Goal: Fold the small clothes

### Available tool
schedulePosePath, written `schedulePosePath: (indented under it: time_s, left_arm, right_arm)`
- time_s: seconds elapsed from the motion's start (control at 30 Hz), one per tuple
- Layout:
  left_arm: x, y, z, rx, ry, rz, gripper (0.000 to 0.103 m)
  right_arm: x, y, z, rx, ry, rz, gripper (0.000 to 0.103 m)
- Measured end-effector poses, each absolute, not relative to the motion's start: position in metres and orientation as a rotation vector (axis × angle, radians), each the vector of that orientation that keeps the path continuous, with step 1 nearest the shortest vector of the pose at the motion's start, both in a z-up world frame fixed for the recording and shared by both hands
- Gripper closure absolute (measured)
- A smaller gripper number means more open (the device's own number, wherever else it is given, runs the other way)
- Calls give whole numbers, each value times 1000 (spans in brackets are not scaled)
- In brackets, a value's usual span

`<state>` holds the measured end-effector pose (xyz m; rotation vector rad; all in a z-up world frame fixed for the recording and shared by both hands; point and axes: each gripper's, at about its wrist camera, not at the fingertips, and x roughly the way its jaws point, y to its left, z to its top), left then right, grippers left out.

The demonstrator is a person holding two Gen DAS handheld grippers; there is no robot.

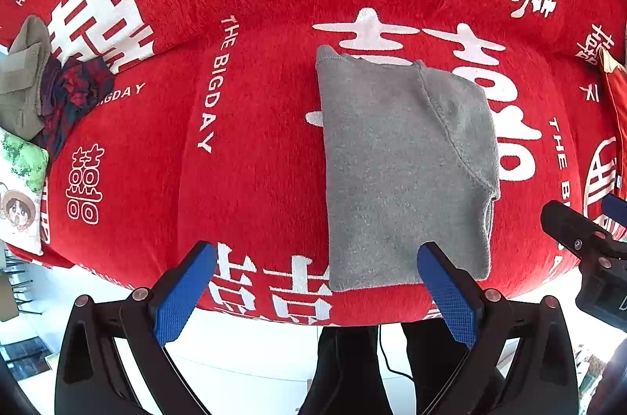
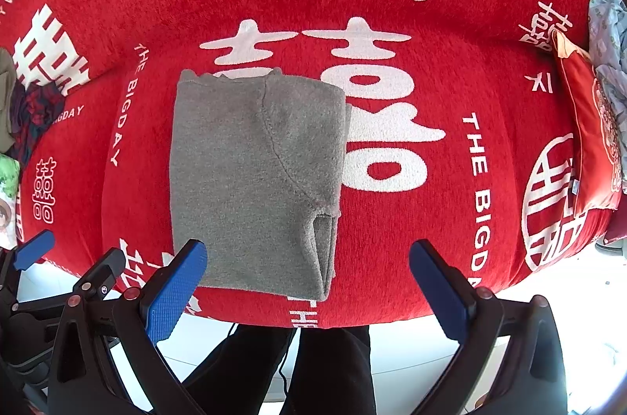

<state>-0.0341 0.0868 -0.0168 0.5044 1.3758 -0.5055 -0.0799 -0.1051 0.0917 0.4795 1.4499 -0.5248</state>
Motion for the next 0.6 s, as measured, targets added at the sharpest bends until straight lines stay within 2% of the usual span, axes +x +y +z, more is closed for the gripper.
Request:
schedulePosePath:
  time_s: [0.6]
  left_arm:
    - [-33, 85, -18, 520, 1368, -501, 0]
  right_arm:
    - [-81, -102, 91, 477, 1456, -525, 0]
